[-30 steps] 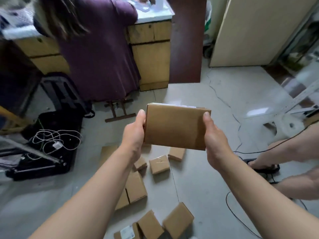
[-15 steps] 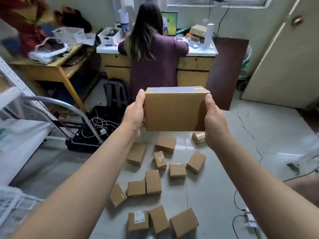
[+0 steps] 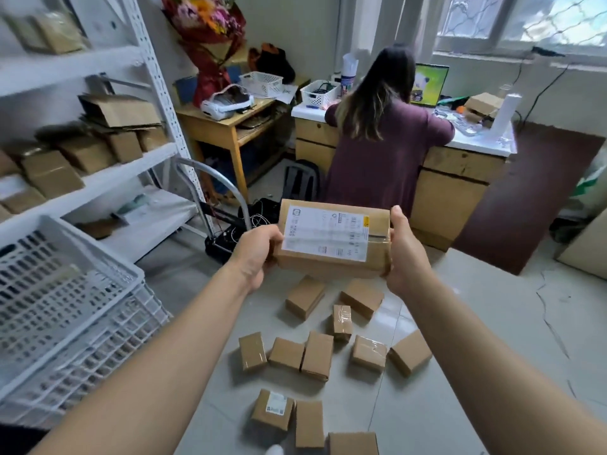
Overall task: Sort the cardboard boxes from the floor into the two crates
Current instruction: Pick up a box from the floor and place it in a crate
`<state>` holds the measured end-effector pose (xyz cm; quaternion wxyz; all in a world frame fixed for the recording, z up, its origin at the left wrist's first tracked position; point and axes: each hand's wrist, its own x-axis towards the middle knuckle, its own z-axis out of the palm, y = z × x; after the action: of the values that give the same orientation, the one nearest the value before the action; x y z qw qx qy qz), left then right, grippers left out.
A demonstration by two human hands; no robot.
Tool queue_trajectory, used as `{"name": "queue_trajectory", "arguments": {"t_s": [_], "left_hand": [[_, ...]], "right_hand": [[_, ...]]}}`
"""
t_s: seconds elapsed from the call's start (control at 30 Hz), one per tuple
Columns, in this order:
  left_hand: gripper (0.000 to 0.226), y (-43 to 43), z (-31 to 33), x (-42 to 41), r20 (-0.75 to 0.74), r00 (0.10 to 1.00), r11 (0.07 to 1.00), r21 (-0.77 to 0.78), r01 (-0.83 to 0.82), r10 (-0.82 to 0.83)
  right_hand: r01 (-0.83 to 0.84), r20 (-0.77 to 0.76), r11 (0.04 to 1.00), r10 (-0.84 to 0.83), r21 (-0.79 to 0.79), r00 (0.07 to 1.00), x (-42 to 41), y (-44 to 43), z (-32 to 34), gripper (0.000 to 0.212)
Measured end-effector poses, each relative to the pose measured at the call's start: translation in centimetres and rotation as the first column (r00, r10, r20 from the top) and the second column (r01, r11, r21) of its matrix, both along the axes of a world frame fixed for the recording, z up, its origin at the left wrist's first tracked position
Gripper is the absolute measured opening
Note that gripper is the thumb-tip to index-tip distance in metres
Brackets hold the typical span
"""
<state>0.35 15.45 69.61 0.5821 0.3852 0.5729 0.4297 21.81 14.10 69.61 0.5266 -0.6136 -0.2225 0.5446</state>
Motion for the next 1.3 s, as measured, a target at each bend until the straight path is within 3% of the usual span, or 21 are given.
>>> {"name": "queue_trajectory", "arguments": {"t_s": [0.13, 0.33, 0.63, 0.87, 1.0, 1.3], "left_hand": [[0.019, -2.2, -0.3, -2.2, 0.040, 0.989, 0.990, 0.020, -0.140, 0.140], [0.049, -4.3, -0.2, -7.1, 0.067, 0.967, 0.961, 0.107, -0.253, 0.247], [0.030, -7.6, -0.2, -17.6, 0.168, 0.851, 0.856, 0.063, -0.513, 0.498], [0.029, -9.7, 0.7, -29.9, 0.180, 0.803, 0.803, 0.088, -0.589, 0.569], [0.026, -11.1, 0.8, -36.6, 0.192, 0.758, 0.759, 0.088, -0.645, 0.623], [0.016, -16.1, 0.6, -49.2, 0.203, 0.588, 0.584, 0.086, -0.807, 0.783]], "right_hand": [[-0.094, 0.042, 0.996, 0.094, -0.002, 0.995, -2.4, 0.3, -0.3, 0.051], [-0.222, 0.122, 0.973, 0.213, 0.063, 0.969, -8.0, 0.4, -0.6, 0.055], [-0.350, 0.152, 0.934, 0.336, 0.077, 0.930, -19.6, -0.2, -0.9, 0.049], [-0.402, 0.125, 0.911, 0.390, 0.094, 0.912, -32.6, -0.9, -0.6, 0.051], [-0.441, 0.109, 0.888, 0.429, 0.135, 0.897, -39.8, -1.1, -0.7, 0.039], [-0.644, 0.114, 0.741, 0.634, 0.191, 0.765, -55.4, -2.2, -0.9, 0.025]]}}
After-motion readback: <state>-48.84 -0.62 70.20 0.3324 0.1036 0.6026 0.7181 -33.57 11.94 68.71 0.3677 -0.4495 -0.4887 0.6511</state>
